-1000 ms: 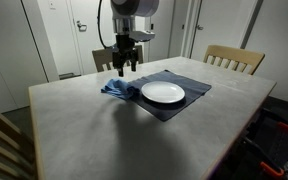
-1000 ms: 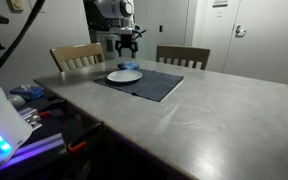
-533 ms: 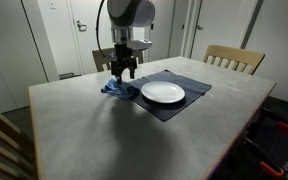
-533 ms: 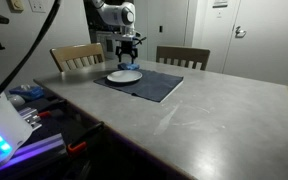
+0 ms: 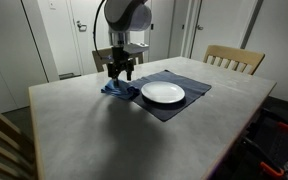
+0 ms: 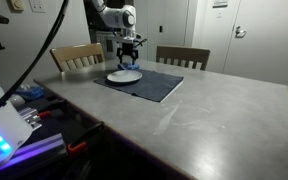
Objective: Use the towel to wipe the plate
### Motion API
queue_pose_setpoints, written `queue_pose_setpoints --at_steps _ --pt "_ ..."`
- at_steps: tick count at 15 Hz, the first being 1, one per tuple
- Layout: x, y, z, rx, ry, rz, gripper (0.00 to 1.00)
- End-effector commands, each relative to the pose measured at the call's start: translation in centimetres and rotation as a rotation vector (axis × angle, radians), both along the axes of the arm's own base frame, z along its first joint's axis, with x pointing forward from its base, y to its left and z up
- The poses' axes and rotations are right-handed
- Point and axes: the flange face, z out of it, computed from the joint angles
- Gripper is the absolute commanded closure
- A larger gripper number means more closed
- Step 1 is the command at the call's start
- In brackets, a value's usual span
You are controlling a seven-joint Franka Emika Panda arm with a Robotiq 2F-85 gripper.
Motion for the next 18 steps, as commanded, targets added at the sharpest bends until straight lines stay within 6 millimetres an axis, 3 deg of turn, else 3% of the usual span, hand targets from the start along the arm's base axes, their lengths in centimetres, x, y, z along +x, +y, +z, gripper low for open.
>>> queue_pose_setpoints --at_steps 1,6,8,18 --pt "0.7 0.4 -0.8 0.009 -0.01 0.011 0.0" --pt "1.0 0.2 -2.0 0.012 0.014 0.001 0.0" --pt "1.1 0.2 -2.4 0.013 0.017 0.0 0.26" --pt "1.1 0.2 -1.7 -0.01 0.047 0.011 0.96"
